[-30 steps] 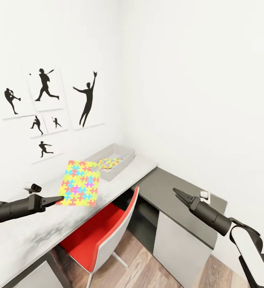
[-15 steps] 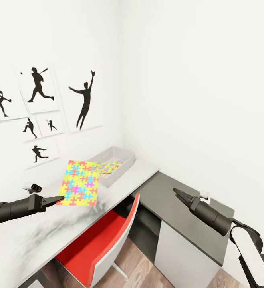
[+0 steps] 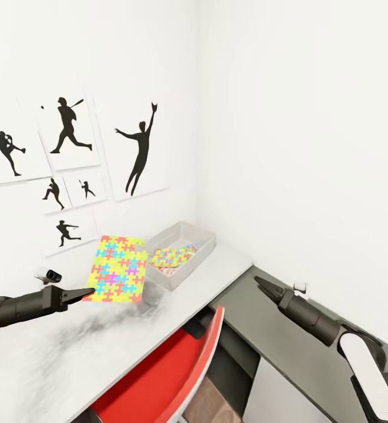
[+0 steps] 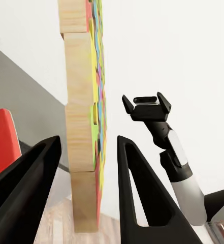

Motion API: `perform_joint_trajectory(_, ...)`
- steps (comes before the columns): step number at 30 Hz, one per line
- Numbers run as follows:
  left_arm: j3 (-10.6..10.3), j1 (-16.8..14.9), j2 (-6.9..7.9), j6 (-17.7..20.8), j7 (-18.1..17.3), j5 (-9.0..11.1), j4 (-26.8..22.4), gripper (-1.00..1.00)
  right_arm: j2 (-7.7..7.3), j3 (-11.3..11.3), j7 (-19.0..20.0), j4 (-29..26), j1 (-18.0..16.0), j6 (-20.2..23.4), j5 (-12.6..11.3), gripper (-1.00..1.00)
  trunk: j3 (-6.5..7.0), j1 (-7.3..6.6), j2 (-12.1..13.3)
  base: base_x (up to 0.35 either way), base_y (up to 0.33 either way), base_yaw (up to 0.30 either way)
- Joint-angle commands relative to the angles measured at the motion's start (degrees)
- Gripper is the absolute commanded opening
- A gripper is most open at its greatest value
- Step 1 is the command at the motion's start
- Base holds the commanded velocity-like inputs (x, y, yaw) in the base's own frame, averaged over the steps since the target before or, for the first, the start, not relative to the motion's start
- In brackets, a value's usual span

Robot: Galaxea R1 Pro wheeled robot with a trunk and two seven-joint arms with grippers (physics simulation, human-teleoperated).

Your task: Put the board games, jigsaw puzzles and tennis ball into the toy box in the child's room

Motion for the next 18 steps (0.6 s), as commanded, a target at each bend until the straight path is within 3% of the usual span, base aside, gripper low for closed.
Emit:
perform_joint_trajectory(1, 0.0, -0.1, 0.0, 0.6, -0.2, 0.0, 0.0, -1.0, 0.0, -0.1, 0.0, 0.0, 0.0, 0.4, -0.2, 1.0, -0.11, 0.07, -0.1, 0.312, 0.003, 0.276)
perform_joint_trajectory(6, 0.0, -0.1, -0.07, 0.5, -0.2, 0.0, 0.0, -1.0, -0.01, -0.1, 0.1, 0.0, 0.0, 0.4, -0.2, 1.0, -0.02, 0.07, -0.1, 0.302, -0.063, 0.255)
perform_joint_trajectory(18, 0.0, -0.1, -0.1, 0.5, -0.2, 0.0, 0.0, -1.0, 0.01, -0.1, 0.1, 0.0, 0.0, 0.4, -0.1, 1.0, 0.15, 0.07, -0.1, 0.175, -0.073, 0.061)
